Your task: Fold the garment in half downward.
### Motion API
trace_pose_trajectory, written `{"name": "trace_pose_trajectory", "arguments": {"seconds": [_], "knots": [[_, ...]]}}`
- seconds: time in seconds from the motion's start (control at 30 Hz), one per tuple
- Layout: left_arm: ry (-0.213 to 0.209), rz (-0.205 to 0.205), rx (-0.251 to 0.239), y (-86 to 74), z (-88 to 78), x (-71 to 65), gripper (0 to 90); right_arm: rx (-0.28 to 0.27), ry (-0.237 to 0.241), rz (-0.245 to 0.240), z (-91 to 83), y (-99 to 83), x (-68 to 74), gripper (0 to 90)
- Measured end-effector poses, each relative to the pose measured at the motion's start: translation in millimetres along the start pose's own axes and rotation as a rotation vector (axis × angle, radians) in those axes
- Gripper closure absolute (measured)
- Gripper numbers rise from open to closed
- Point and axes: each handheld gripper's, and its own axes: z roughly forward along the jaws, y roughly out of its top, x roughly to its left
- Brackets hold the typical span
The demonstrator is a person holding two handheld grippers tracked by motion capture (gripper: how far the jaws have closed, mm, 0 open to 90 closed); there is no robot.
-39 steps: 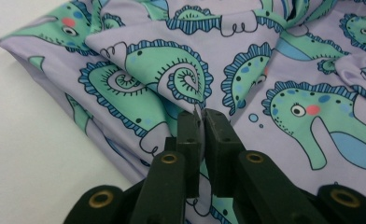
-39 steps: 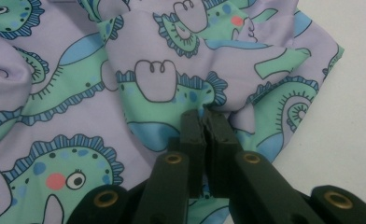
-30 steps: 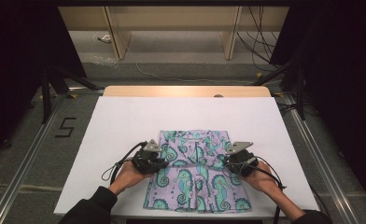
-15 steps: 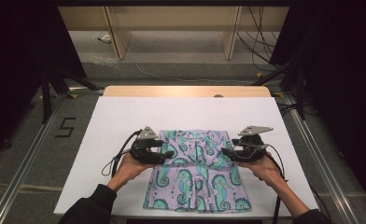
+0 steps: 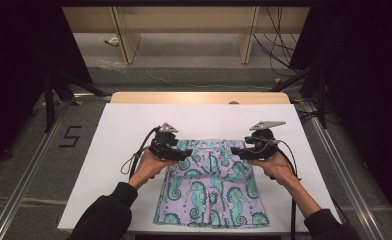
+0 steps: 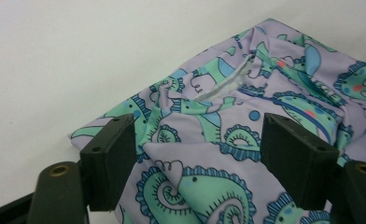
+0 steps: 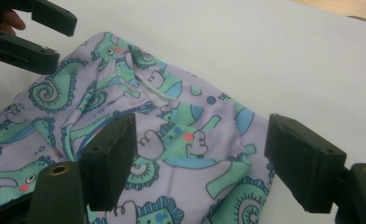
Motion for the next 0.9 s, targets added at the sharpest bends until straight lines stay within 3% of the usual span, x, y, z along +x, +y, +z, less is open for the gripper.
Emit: {"name": "trace_pose_trajectory", "arguments": {"seconds": [0.23, 0.67, 0.9], "knots": [[0.023, -0.034, 0.027, 8.0, 16.2, 8.5, 26.3, 0.023, -0.008, -0.005, 13.3, 7.7, -3.1, 25.8], [0.047, -0.026, 0.087, 15.2, 39.7, 9.2, 23.8, 0.038, -0.013, 0.033, 30.5, 18.6, -14.0, 25.7], [0.038, -0.016, 0.09, 18.7, 46.4, 9.1, 35.2, 0.055, -0.012, 0.037, 41.9, 21.4, -18.8, 31.9]]}}
